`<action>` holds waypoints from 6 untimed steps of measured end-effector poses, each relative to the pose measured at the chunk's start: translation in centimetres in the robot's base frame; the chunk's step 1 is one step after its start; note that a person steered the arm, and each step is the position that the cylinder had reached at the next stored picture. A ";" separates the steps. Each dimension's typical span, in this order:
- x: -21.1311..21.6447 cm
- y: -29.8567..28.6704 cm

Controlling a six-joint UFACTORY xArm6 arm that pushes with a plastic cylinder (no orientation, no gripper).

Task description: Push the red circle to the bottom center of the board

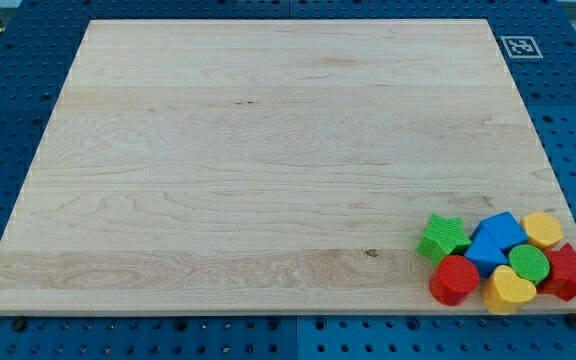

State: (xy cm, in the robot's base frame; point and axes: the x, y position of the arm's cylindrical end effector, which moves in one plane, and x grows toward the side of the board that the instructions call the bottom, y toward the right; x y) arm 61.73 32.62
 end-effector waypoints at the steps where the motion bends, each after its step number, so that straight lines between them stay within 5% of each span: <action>1: 0.0 -0.6; 6: 0.1 -7.3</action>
State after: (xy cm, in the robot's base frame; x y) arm 61.79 25.35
